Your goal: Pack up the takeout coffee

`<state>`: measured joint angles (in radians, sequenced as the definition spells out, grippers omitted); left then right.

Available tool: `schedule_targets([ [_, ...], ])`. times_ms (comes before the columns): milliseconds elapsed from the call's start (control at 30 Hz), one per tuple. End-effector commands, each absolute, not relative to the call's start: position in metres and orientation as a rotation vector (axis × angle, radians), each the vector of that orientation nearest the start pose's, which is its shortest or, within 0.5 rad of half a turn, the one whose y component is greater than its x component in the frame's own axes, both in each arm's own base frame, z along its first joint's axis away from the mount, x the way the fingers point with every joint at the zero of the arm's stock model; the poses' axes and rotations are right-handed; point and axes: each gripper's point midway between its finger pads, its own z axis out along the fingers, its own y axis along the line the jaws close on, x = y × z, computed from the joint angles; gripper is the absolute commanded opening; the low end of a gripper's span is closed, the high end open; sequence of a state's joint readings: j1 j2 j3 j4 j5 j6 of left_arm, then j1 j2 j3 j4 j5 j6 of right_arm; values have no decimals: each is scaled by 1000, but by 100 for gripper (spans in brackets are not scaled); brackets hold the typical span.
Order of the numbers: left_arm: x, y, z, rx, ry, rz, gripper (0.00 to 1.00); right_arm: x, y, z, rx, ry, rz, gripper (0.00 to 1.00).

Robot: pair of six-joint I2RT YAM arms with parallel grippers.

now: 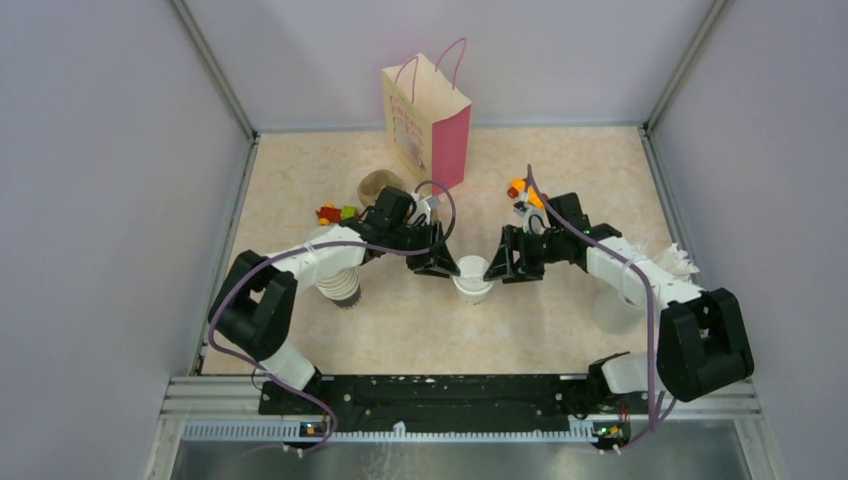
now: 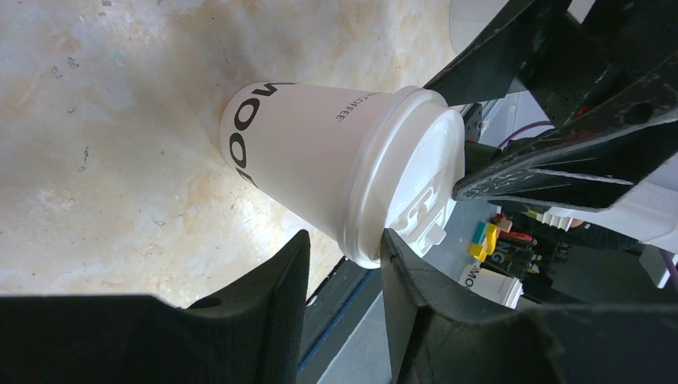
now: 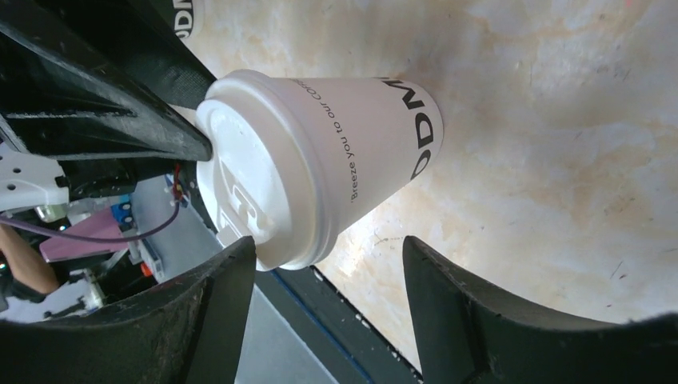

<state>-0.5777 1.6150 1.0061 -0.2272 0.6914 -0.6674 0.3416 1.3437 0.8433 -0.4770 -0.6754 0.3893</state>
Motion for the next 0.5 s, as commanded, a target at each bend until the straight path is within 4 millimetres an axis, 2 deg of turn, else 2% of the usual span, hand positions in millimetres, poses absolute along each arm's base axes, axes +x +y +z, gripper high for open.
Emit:
schedule_targets([
  [0, 241, -308, 103, 232, 2683, -1254, 43, 230, 212, 122, -215, 2555, 1172, 66],
  [133, 242, -306, 99, 226, 2693, -1231, 42, 230, 213, 112, -208, 2572, 1175, 62],
  [200, 241, -300, 90, 217, 2732, -1165, 40, 229, 209, 104, -198, 2588, 1141, 59],
  [333, 237, -293, 75, 206, 2780, -1107, 40, 219, 200, 86, -164, 2610, 1123, 55],
  [467, 236, -292, 70, 195, 2790, -1105, 40, 210, 191, 65, -125, 2636, 1107, 53],
])
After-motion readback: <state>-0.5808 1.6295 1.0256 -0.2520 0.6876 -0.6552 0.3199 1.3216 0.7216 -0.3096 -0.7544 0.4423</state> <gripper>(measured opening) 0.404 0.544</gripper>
